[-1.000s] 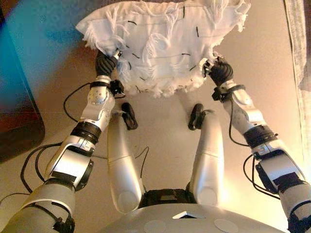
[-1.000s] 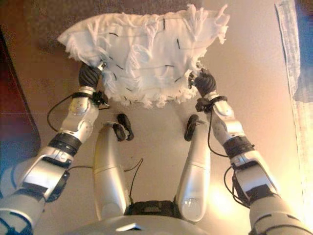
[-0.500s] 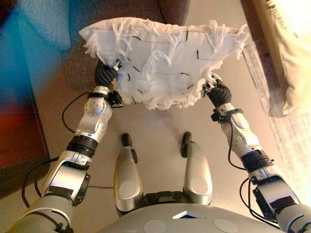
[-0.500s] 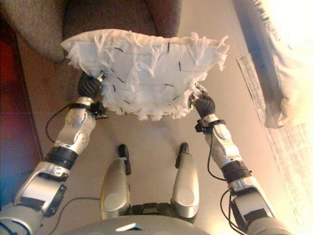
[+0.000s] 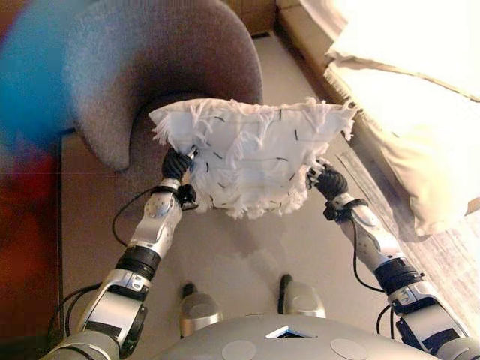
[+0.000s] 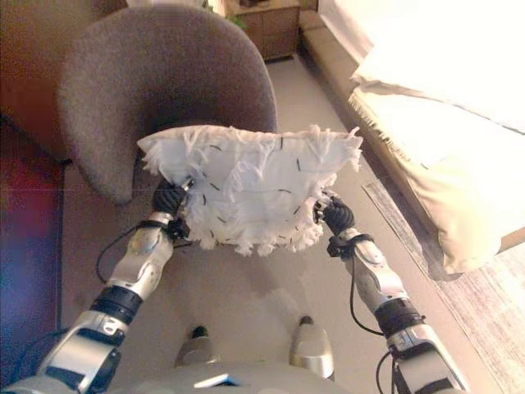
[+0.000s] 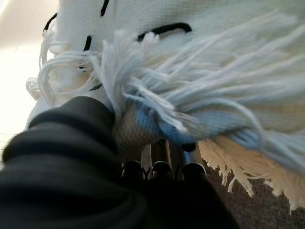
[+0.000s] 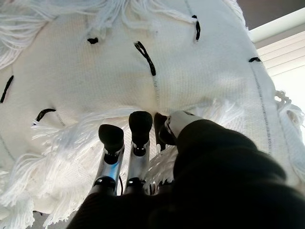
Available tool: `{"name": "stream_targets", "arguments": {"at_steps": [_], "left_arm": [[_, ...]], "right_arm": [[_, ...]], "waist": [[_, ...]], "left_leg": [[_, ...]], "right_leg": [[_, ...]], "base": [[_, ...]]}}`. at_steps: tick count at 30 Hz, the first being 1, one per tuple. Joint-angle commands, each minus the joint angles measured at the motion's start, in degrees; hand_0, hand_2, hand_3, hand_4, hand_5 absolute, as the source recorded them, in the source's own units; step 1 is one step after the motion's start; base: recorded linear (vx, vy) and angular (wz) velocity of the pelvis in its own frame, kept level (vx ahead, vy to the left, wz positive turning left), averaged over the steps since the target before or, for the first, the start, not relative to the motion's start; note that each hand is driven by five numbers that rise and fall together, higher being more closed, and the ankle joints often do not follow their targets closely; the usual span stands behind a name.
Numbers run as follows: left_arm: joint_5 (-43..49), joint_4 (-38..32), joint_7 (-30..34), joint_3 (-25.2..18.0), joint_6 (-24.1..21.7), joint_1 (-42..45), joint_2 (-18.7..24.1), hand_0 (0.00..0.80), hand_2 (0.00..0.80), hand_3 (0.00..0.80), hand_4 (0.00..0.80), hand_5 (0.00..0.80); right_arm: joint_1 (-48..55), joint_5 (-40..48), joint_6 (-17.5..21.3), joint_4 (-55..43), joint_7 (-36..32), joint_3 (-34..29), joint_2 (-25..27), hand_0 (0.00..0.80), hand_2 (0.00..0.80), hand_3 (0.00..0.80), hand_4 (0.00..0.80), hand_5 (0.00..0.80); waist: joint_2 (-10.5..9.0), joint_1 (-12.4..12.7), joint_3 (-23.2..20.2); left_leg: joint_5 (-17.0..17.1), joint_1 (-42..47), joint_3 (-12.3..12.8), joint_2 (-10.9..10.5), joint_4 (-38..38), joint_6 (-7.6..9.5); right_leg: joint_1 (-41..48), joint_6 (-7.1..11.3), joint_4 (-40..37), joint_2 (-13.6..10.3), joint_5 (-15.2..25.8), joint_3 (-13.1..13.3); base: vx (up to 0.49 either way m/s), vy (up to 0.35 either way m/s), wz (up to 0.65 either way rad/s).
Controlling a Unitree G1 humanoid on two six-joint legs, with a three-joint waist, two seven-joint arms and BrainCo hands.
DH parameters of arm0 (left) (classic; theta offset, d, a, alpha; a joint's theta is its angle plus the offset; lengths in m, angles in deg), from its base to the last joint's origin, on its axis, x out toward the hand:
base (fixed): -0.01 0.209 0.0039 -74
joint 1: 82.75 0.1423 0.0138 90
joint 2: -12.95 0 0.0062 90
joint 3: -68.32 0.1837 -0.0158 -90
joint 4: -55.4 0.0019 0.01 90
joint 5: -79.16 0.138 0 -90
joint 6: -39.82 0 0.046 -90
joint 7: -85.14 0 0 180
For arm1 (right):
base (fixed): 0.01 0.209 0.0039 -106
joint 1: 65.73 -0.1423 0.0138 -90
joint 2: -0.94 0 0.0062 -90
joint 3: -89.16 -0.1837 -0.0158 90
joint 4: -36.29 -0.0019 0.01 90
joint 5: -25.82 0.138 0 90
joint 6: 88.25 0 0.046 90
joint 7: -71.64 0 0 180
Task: Pick up the cushion and take it to the sofa
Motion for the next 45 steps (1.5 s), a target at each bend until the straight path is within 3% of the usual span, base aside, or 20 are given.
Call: {"name": "stream_targets", "arguments": {"at_steps": [1, 11, 18, 26, 31, 33, 36, 37, 38, 41, 43, 45], "left_arm": [[0.9, -3.7, 4.2, 1.3, -3.0, -4.1, -0.8, 0.8, 0.8, 0.8, 0.8, 0.8], [0.6, -3.3, 5.1, 0.9, -1.9, -3.3, -1.1, 0.8, 0.8, 0.8, 0.8, 0.8], [-1.3, -4.3, 4.7, -0.8, -1.5, -1.5, -2.0, 0.8, 0.8, 0.8, 0.8, 0.8], [-1.7, -3.5, 4.3, -2.8, -1.9, -0.3, -1.6, 0.8, 0.8, 0.8, 0.8, 0.8], [-3.3, -0.6, 4.2, -4.0, -3.6, -1.6, -1.5, 0.8, 0.8, 0.8, 0.8, 0.8], [-3.2, -0.2, 5.2, -4.5, -4.0, -1.3, -2.0, 0.8, 0.8, 0.8, 0.8, 0.8], [-2.9, -0.6, 6.1, -3.8, -4.0, -1.1, -2.3, 0.8, 0.8, 0.8, 0.8, 0.8], [-3.0, -0.8, 7.0, -2.7, -3.6, -1.6, -2.3, 0.8, 0.8, 0.8, 0.8, 0.8], [-3.3, -1.1, 7.1, -2.4, -3.0, -1.8, -2.3, 0.8, 0.8, 0.8, 0.8, 0.8], [-1.9, -1.9, 7.9, -2.2, -1.7, -2.6, -1.8, 0.8, 0.8, 0.8, 0.8, 0.8], [-2.0, -1.8, 8.7, -1.7, -0.8, -3.9, -0.8, 0.8, 0.8, 0.8, 0.8, 0.8], [-3.6, -0.5, 9.2, -0.7, -0.7, -5.8, -0.2, 0.8, 0.8, 0.8, 0.8, 0.8]], "right_arm": [[-1.8, 1.4, 3.1, -5.0, -1.8, 3.0, -5.1, 0.8, 0.8, 0.8, 0.8, 0.8], [-1.6, 2.3, 2.3, -2.0, -3.9, 2.1, -8.0, 0.8, 0.8, 0.8, 0.8, 0.8], [-0.8, 2.1, 1.3, -2.2, -4.3, 0.2, -7.7, 0.8, 0.8, 0.8, 0.8, 0.8], [-1.5, -2.6, 1.2, -3.4, -0.7, 0.2, -8.0, 0.8, 0.8, 0.8, 0.8, 0.8], [-3.2, -1.4, -0.4, -4.5, -0.6, 1.4, -6.0, 0.8, 0.8, 0.8, 0.8, 0.8], [-3.1, -1.4, -0.7, -4.4, -1.2, 1.6, -5.9, 0.8, 0.8, 0.8, 0.8, 0.8], [-2.5, -1.2, 0.1, -3.8, -1.6, 1.6, -6.3, 0.8, 0.8, 0.8, 0.8, 0.8], [-2.0, -1.7, 1.1, -3.8, -0.6, 1.6, -6.6, 0.8, 0.8, 0.8, 0.8, 0.8], [-2.1, -1.3, 1.3, -3.7, -0.5, 1.4, -6.7, 0.8, 0.8, 0.8, 0.8, 0.8], [-2.3, -1.2, 1.5, -4.0, 0.2, 1.8, -8.2, 0.8, 0.8, 0.8, 0.8, 0.8], [-2.5, -1.7, 2.3, -3.4, 0.7, 1.7, -9.3, 0.8, 0.8, 0.8, 0.8, 0.8], [-2.3, -1.0, 3.9, -3.1, 1.4, 2.2, -9.9, 0.8, 0.8, 0.8, 0.8, 0.8]], "waist": [[-1.25, -0.3, -4.9], [-1.59, -0.1, -7.4], [-1.32, 1.0, -8.0], [-2.42, 1.6, -7.8], [-2.8, 0.8, -6.5], [-2.32, 0.1, -6.2], [-1.08, -0.4, -6.4], [-0.59, -0.6, -6.2], [-0.69, -0.8, -6.0], [-0.24, -0.7, -5.5], [0.14, -0.2, -5.0], [0.82, -0.3, -4.4]], "left_leg": [[-1.9, 0.0, 1.5, -6.0, -1.8, 6.36], [-2.5, 3.7, 4.5, -7.3, -4.9, 7.36], [-3.2, 4.2, 4.1, -7.1, -3.9, 7.18], [-5.5, 1.5, 3.3, -7.3, 4.2, 6.74], [-2.6, -1.8, 2.7, -6.4, 13.9, 4.96], [-2.0, -1.8, 4.4, -5.7, 12.7, 4.7], [-1.1, -0.7, 7.4, -5.0, 3.4, 4.84], [-0.6, -0.6, 9.7, -4.7, -0.1, 5.2], [-1.3, 0.0, 9.8, -5.0, -0.3, 6.11], [-1.4, 2.0, 9.4, -6.7, -4.0, 8.18], [-2.4, 3.0, 8.7, -7.9, -4.7, 8.93], [-2.7, 3.3, 8.0, -8.6, -4.6, 9.53]], "right_leg": [[2.4, -3.32, -5.8, 5.9, 3.6, 1.3], [4.9, -2.47, -10.5, 6.1, 6.5, -0.1], [6.3, -3.24, -10.3, 6.2, 5.3, -2.2], [5.7, -4.77, -8.0, 6.5, 4.0, -1.2], [5.6, -5.98, -6.9, 6.5, 3.4, 0.0], [5.6, -5.92, -6.8, 6.5, 3.5, 0.2], [5.9, -5.18, -7.0, 6.6, 3.4, -1.1], [6.1, -4.63, -6.2, 6.1, 2.7, -2.5], [6.0, -4.32, -5.7, 5.6, 2.3, -2.8], [2.0, -1.78, 4.1, 2.6, 4.7, -3.5], [0.1, -1.06, 13.6, -0.3, 4.6, -3.6], [-4.1, -1.42, 25.8, -2.8, 7.6, -2.0]], "base": [[0.04, 0.072, -0.35], [0.008, 0.031, -0.12], [0.022, -0.032, -0.08], [0.038, -0.058, -0.01], [0.041, 0.025, -0.02], [0.061, 0.153, -0.07], [0.067, 0.237, -0.01], [0.041, 0.263, 0.14], [0.047, 0.293, 0.35], [0.058, 0.262, 0.37], [0.137, 0.262, 0.13], [0.094, 0.282, 0.2]]}}
